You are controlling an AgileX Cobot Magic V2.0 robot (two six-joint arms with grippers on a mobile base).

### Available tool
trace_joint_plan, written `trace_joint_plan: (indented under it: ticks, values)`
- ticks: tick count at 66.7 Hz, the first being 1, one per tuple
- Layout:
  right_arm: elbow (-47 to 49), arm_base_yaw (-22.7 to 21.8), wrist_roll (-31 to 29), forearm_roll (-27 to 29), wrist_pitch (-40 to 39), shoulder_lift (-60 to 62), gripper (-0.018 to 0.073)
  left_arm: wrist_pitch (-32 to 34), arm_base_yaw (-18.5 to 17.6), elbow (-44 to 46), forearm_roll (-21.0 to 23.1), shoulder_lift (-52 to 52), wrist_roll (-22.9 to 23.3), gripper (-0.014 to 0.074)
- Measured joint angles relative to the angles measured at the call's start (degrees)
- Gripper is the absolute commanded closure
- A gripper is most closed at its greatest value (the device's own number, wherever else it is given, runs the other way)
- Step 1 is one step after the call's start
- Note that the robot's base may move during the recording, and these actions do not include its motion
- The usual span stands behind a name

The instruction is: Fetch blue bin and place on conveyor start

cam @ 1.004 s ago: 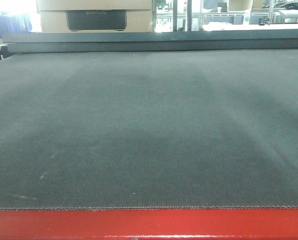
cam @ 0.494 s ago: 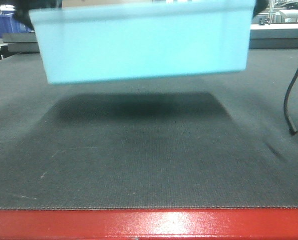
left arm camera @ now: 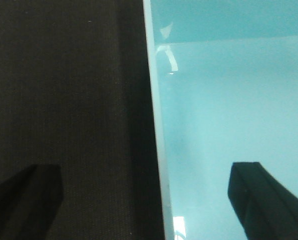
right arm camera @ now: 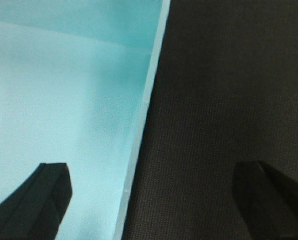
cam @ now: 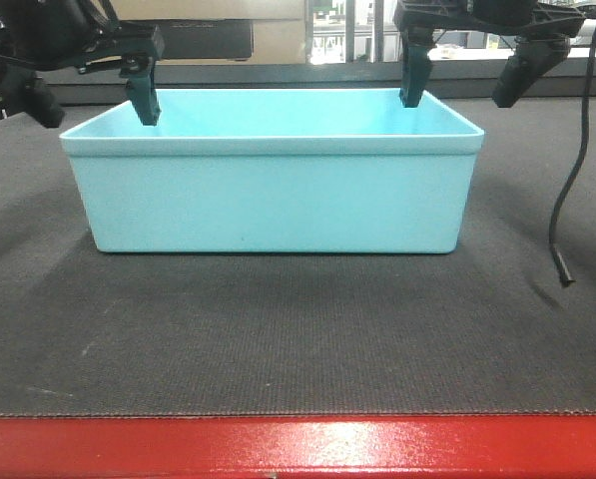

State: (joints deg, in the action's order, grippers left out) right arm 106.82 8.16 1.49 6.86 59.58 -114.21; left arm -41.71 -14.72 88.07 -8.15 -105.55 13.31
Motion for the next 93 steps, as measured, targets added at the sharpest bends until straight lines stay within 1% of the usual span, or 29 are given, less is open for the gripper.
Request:
trace_joint_plan:
  ticks: [4, 8, 15, 17, 22, 24, 28, 31, 34, 35, 43, 51, 55, 63, 70, 80, 85, 93]
  values:
    - [0.00, 0.00, 0.00, 0.00, 0.30, 1.06, 0.0089, -0.99, 0.00, 0.00, 0.00, 0.97, 0.00, 0.0080]
    - [0.00, 0.00, 0.00, 0.00, 0.57, 2.64, 0.0172, -2.41, 0.00, 0.00, 0.00, 2.81, -0.15, 0.0108]
    - [0.00, -0.11, -0.11, 0.00, 1.62, 6.88, 0.0355, -5.30, 0.00, 0.00, 0.00, 7.31, -0.63, 0.0200]
    - [0.00, -0.24, -0.11, 0.00, 1.90, 8.19, 0.0430, -6.17, 0.00, 0.00, 0.00, 9.25, -0.74, 0.0246]
    - [-0.24, -0.57, -0.11, 0.00, 2.15, 12.16, 0.0575, -7.34, 0.00, -1.34, 0.00, 13.62, -1.28, 0.0360]
    - [-0.85, -0.73, -0.11, 0.00, 2.00, 13.72, 0.0641, -7.34, 0.00, -2.22, 0.00, 15.99, -1.28, 0.0423]
    - [-2.60, -1.15, -0.11, 0.00, 1.46, 17.01, 0.0725, -6.99, 0.00, -4.75, -0.48, 19.88, -1.39, 0.0531]
    - [-4.93, -1.54, -0.11, 0.00, 0.15, 19.97, 0.0720, -6.13, 0.00, -7.66, -0.74, 23.30, -1.39, 0.0622]
    - [-7.88, -2.06, -0.11, 0.00, -1.32, 22.93, 0.0721, -4.87, 0.19, -10.51, -0.84, 26.33, -1.52, 0.0698]
    - [-8.84, -2.24, -0.11, 0.00, -1.75, 23.78, 0.0721, -4.34, 0.28, -11.51, -0.96, 27.33, -1.52, 0.0707]
    - [-18.42, -4.42, -0.11, -0.49, -5.95, 31.05, 0.0721, 1.19, 2.01, -21.65, -0.96, 35.81, -1.59, 0.0707]
    - [-29.66, -6.08, -0.11, -3.42, -11.37, 38.50, 0.0721, 6.68, 5.01, -31.28, -1.20, 42.91, -1.59, 0.0707]
    - [-35.97, -6.20, -0.11, -5.20, -14.58, 42.79, 0.0721, 9.11, 6.91, -36.62, -1.20, 46.40, -1.59, 0.0707]
    - [-48.68, -6.23, -0.11, -5.87, -20.85, 49.92, 0.0721, 12.55, 9.38, -45.23, -1.20, 53.51, -1.59, 0.0707]
    - [-58.76, -6.23, -0.11, -5.99, -25.78, 56.07, 0.0721, 14.67, 9.80, -51.97, -1.33, 59.90, -1.59, 0.0707]
    - [-71.67, -6.23, -0.11, -6.29, -33.92, 65.24, 0.0721, 16.95, 10.05, -59.43, -1.43, 69.50, -2.13, 0.0707]
    - [-76.62, -6.23, -0.11, -6.38, -38.07, 69.45, 0.0721, 17.86, 10.05, -62.26, -1.43, 74.68, -2.13, 0.0707]
    - [-81.85, -6.23, -0.11, -6.42, -43.39, 75.85, 0.0721, 18.80, 10.05, -64.39, -1.55, 81.80, -2.23, 0.0707]
